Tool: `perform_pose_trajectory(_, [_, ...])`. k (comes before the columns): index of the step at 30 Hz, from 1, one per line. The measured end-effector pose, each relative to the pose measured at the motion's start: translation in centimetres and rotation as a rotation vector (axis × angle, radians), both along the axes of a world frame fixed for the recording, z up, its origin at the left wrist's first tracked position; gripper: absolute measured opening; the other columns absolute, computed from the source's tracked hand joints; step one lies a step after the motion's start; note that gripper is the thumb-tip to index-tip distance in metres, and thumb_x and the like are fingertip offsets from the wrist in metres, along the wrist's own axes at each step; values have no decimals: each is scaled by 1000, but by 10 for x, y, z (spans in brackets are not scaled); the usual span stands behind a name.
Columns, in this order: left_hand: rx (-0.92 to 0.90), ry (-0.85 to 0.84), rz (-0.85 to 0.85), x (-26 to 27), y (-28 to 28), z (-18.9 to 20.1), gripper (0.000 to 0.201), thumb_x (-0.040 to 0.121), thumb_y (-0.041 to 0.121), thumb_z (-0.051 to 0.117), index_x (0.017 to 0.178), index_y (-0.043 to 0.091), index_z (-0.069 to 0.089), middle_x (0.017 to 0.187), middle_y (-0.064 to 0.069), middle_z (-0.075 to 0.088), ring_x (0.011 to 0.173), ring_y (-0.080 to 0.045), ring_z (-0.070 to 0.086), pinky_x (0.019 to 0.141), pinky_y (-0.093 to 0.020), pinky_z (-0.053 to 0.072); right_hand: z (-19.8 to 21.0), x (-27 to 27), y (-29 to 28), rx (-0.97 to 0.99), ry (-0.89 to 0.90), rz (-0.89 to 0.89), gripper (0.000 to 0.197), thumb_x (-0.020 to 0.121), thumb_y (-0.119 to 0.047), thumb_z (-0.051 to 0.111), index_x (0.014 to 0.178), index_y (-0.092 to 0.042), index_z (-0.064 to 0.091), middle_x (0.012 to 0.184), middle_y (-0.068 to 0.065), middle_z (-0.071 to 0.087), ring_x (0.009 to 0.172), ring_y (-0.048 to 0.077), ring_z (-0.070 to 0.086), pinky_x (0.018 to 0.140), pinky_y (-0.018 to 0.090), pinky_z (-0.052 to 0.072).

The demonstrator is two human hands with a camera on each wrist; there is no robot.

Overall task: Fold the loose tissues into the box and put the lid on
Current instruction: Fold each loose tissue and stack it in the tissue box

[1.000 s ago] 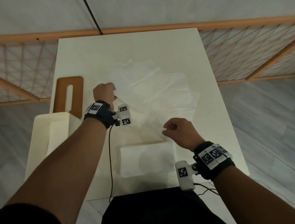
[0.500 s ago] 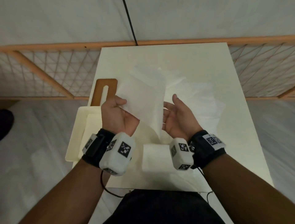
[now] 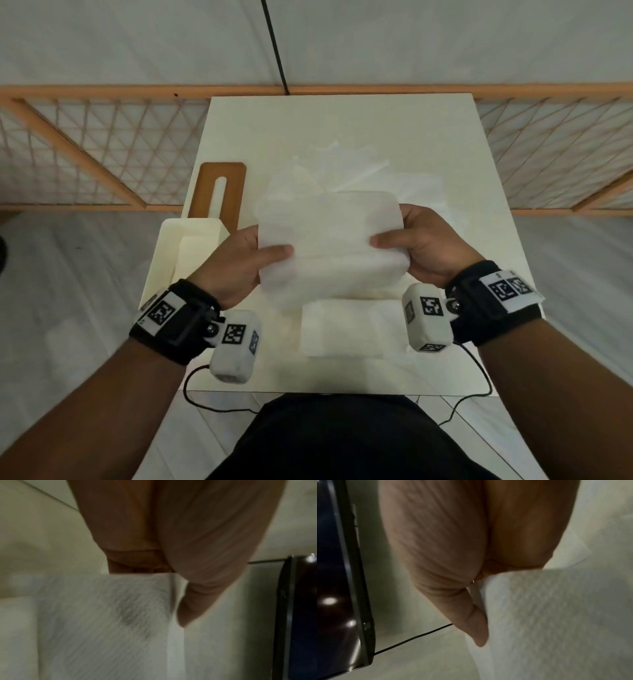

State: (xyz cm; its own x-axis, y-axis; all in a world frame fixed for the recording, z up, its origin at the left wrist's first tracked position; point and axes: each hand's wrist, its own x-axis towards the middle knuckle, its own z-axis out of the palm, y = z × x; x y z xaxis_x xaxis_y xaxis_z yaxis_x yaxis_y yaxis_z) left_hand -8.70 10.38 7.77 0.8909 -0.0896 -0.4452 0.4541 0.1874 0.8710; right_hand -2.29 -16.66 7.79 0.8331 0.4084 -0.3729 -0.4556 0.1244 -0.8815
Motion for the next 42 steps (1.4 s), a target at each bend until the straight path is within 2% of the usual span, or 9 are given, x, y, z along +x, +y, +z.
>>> perform_pose_trajectory(7, [233, -53, -27, -7, -5, -17, 24, 96, 10, 61, 114, 23, 69, 116, 1, 73, 110, -20, 68, 101, -49, 50, -16, -14, -14, -204, -40, 62, 25, 84, 11, 67, 108, 5, 70, 110, 19, 74, 104, 39, 70, 98, 59, 51])
perform_pose_trajectory(14, [187, -38, -56, -12, 5, -20, 29, 90, -3, 62, 117, 7, 68, 119, -11, 71, 114, -29, 66, 101, -49, 50, -28, -19, -23, -203, -85, -27, 20, 85, 14, 63, 102, 9, 72, 110, 27, 71, 108, 50, 64, 101, 67, 44])
perform_pose_trajectory(18, [196, -66, -99, -14, 1, -23, 28, 93, 0, 61, 118, 9, 69, 116, -5, 73, 109, -23, 69, 89, -38, 58, -33, -21, -25, -160, -142, -73, 23, 85, 15, 63, 101, 4, 75, 109, 24, 72, 104, 41, 69, 95, 58, 53])
perform_pose_trajectory(22, [196, -76, 26, -15, -2, -22, 34, 93, -16, 40, 85, -2, 71, 84, -4, 73, 83, -20, 67, 66, -23, 55, -33, -23, -30, -138, -136, -22, 17, 79, 7, 68, 81, -5, 80, 101, 17, 75, 95, 31, 69, 76, 37, 55])
perform_pose_trajectory(25, [30, -36, 49, -18, -1, -24, 48, 98, -1, 32, 76, 2, 74, 88, -12, 71, 83, -21, 68, 69, -28, 55, -35, -23, -39, -83, -29, 12, 29, 78, 8, 53, 74, -4, 79, 108, 19, 74, 111, 32, 63, 88, 34, 49])
perform_pose_trajectory(29, [238, 11, 34, -20, -3, -36, 26, 99, 20, 57, 88, 6, 76, 80, -7, 70, 75, -19, 65, 70, -25, 51, -41, -25, -44, -66, 55, 3, 29, 83, -19, 60, 84, 4, 78, 115, 23, 70, 108, 35, 57, 99, 39, 41])
perform_pose_trajectory(33, [398, -57, -52, -27, -8, -48, 28, 80, -6, 75, 98, 15, 74, 86, 7, 75, 75, -7, 69, 69, -18, 52, -46, -30, -42, -320, -43, 42, 8, 84, -3, 73, 89, -4, 78, 102, 11, 76, 92, 24, 70, 86, 44, 52])
perform_pose_trajectory(37, [531, 17, -86, -34, -11, -64, 31, 79, 1, 78, 99, 24, 75, 105, -2, 67, 80, -13, 66, 69, -24, 54, -68, -38, -45, -597, -102, 202, 34, 70, 9, 76, 92, -16, 74, 99, 7, 73, 83, 25, 69, 83, 48, 56])
perform_pose_trajectory(42, [448, 85, -171, -46, -15, -78, 30, 77, 1, 78, 94, 25, 77, 108, -7, 68, 81, -23, 70, 68, -33, 57, -79, -47, -54, -435, 136, 236, 46, 72, 15, 71, 108, -13, 66, 105, 12, 70, 80, 21, 65, 71, 35, 49])
